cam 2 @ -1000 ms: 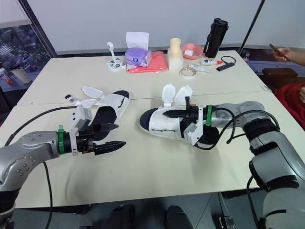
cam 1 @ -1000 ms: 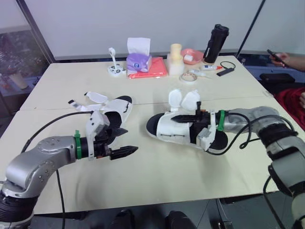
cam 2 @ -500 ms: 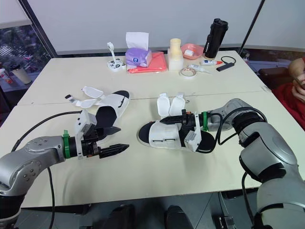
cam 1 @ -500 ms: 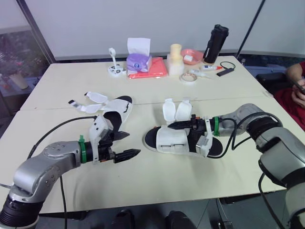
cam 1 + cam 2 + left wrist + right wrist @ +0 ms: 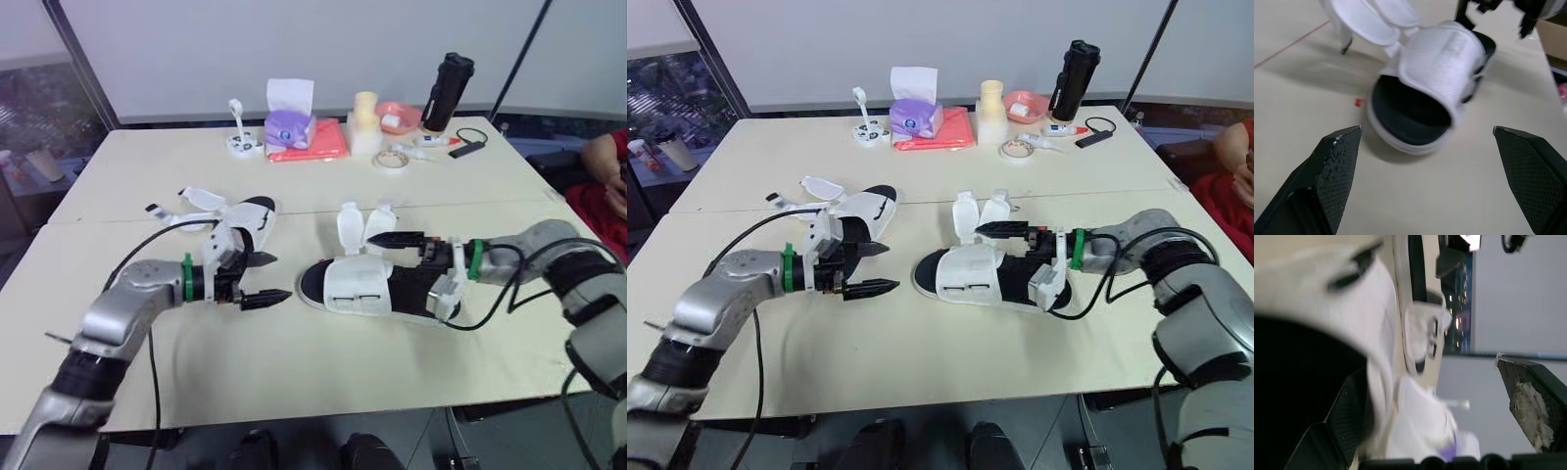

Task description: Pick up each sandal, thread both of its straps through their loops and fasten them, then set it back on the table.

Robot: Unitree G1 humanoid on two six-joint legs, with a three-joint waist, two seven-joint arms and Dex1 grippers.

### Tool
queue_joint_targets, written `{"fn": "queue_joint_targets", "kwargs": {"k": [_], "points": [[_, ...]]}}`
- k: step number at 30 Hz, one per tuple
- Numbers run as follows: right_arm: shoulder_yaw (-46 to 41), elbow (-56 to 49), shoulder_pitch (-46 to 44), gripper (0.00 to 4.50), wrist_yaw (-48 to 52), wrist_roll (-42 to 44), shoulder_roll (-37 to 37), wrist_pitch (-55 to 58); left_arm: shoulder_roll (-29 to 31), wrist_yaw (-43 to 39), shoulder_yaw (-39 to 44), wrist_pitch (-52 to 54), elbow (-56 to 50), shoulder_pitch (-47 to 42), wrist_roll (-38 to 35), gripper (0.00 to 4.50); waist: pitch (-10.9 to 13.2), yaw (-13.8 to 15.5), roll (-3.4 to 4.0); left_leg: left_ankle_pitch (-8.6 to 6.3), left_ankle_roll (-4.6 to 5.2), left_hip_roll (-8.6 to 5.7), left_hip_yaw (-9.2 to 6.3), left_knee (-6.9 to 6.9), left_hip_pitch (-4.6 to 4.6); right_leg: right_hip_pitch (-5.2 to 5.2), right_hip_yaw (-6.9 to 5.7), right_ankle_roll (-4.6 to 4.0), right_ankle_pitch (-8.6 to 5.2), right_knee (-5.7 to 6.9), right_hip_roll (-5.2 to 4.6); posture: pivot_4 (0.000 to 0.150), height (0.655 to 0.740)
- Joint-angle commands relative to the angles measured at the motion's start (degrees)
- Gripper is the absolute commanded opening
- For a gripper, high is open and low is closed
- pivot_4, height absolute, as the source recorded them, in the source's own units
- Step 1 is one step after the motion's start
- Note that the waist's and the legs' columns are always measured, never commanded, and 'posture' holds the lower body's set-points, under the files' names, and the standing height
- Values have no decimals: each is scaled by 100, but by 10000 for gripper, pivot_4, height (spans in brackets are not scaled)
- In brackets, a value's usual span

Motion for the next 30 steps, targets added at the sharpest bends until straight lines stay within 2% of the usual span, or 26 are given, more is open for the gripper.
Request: {"fn": "queue_joint_targets", "kwargs": {"k": [1,7,8,12,16,22,26,29,30], "points": [[-528,-258,238,45000,563,637,-485,102,-284,-572,-230,-847,1097,-694,497,31917,0,8,0,0,0,-2,0,0,0,0,0,0,0,0,0,1500,7400],[-1269,278,621,45000,2181,2286,-359,674,-1129,-1313,-682,-1876,2748,-1534,1149,2220,0,-41,0,0,3,-8,6,3,2,7,2,1,0,-1,1,1500,7400],[-1437,418,671,45000,2646,2778,-234,828,-1224,-1449,-789,-2011,2886,-1572,1276,973,0,-55,0,0,3,-7,8,2,1,6,4,1,0,-2,1,1500,7400],[-2022,594,889,45000,4807,4570,279,1684,-1523,-1701,-1130,-2409,3247,-1638,1725,973,0,-84,0,0,3,1,9,0,4,8,5,1,0,-3,9,1500,7400],[-2294,492,919,45000,6011,5267,749,2432,-1861,-1600,-1063,-2446,3259,-1646,1743,973,-1,-27,1,0,3,3,6,11,4,17,2,2,0,-3,2,1500,7400],[-2532,957,512,45000,6521,5403,1490,3221,-1977,-1398,-910,-2317,2908,-1498,1729,973,-1,-19,1,0,2,6,-4,16,1,17,-3,3,0,-1,-2,1500,7400],[-2381,1574,-6,45000,6045,4928,1875,4159,-1931,-1222,-869,-2202,2627,-1355,1750,973,-1,-29,1,6,-8,14,-3,12,2,11,-3,3,0,1,0,1500,7400],[-2621,1924,-305,45000,5850,5087,2239,4734,-1893,-1079,-858,-2191,2516,-1242,1806,973,-1,-27,2,11,-16,15,-3,8,1,8,-3,3,0,2,0,1500,7400],[-2685,1992,-359,42405,5843,5127,2326,4826,-1863,-1029,-869,-2223,2487,-1206,1854,317,-1,-27,2,12,-19,15,-1,9,2,8,-2,3,0,2,0,1500,7400]]}}
